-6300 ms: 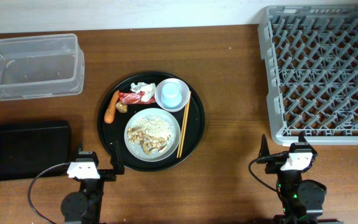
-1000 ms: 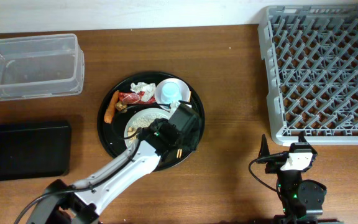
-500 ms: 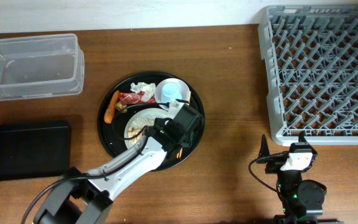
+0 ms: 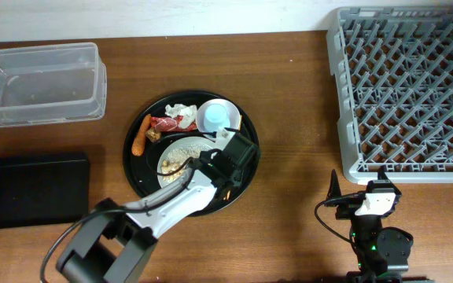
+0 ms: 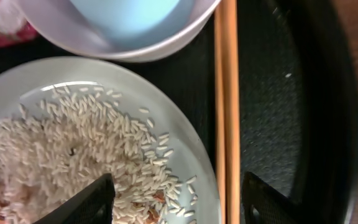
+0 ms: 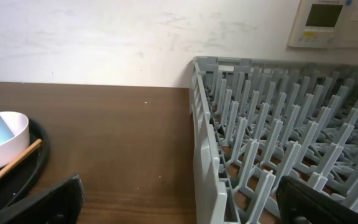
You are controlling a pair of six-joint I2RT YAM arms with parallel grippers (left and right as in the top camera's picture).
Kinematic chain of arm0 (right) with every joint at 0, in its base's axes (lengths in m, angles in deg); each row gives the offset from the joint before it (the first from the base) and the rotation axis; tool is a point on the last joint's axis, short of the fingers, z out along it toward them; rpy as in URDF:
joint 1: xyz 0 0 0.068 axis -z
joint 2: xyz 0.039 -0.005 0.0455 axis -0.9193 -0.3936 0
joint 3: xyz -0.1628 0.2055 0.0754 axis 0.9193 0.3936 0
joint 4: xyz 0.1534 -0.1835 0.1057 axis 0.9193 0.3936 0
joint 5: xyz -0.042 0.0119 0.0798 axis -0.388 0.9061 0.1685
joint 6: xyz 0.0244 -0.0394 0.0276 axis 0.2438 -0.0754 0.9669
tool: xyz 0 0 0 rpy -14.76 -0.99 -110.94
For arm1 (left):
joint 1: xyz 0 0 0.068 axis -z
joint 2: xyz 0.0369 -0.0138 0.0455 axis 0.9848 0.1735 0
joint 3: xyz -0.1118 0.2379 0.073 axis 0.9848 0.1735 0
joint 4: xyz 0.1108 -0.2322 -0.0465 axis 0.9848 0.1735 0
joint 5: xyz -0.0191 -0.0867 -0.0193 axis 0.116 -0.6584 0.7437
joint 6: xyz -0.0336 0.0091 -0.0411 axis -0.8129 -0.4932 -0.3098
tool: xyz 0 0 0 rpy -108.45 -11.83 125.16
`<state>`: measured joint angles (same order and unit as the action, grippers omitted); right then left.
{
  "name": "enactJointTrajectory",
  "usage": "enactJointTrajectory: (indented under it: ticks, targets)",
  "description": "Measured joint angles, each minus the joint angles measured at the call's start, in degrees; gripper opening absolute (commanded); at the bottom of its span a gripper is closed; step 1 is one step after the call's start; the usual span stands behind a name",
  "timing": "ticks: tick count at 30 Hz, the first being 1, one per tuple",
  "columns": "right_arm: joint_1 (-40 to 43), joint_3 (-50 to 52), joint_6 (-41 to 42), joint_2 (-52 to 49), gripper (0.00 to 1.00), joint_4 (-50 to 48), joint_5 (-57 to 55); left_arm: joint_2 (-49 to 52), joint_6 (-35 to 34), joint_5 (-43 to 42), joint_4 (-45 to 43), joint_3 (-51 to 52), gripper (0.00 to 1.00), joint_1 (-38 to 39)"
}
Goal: Sort waste into correct bins and load items into the dishwasher rack
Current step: 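Lower the left gripper and grasp the white plate's rim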
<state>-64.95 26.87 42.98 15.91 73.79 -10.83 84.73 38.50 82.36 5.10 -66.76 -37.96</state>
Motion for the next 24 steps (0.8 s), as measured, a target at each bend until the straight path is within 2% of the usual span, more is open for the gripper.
enactJointTrajectory:
  ticks: [24]
  targets:
    - [0.0, 0.0, 0.0, 0.0, 0.98, 0.0, 0.0, 3.9, -1.7, 0.4, -5.3, -0.1, 0.63, 0.0]
